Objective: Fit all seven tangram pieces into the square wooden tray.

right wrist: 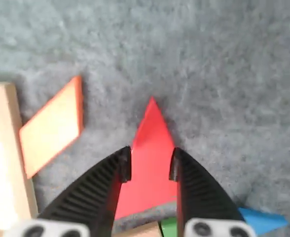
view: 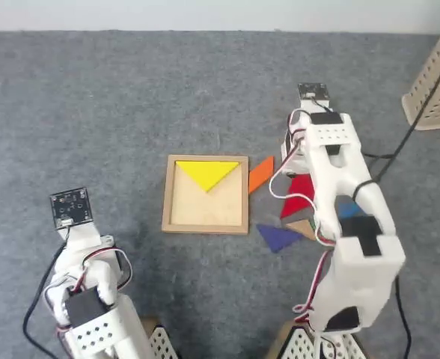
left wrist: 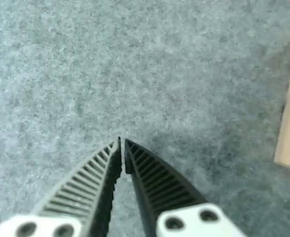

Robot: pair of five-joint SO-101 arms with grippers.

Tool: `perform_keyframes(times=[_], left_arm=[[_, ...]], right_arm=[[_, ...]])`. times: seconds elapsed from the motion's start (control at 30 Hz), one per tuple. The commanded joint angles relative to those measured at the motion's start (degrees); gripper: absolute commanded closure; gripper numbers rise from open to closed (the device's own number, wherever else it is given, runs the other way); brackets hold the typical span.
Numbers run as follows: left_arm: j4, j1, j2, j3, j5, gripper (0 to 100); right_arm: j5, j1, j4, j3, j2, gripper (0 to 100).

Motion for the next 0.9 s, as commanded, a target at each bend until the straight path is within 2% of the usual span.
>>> perform_keyframes(times=[0.0,0.1,0.27,0.43,0.67,0.87], left_arm=[[0.2,0.1,-0.2,-0.5,0.5,99],[0.2,0.1,-0.2,-0.5,0.5,99],[0.2,0.1,-0.2,-0.5,0.5,99],[0.2,0.1,-0.2,-0.5,0.5,99],[0.2,0.1,-0.2,-0.5,0.5,99],[0.2,0.1,-0.2,-0.5,0.5,99]], right_arm=[[1.8,0.2,-1.5,1.8,-7.1,87.2],[0.3,-0.2,1.7,3.3,-6.1,84.9],[-3.4,0.3,3.6,1.0,-0.2,72.7],[-4.2,0.5,4.3,-5.7,7.7,72.6],[-4.2,-0.7,11.6,-15.6,18.1,72.7],[-4.7,-0.5,11.8,-16.3,15.4,72.7]])
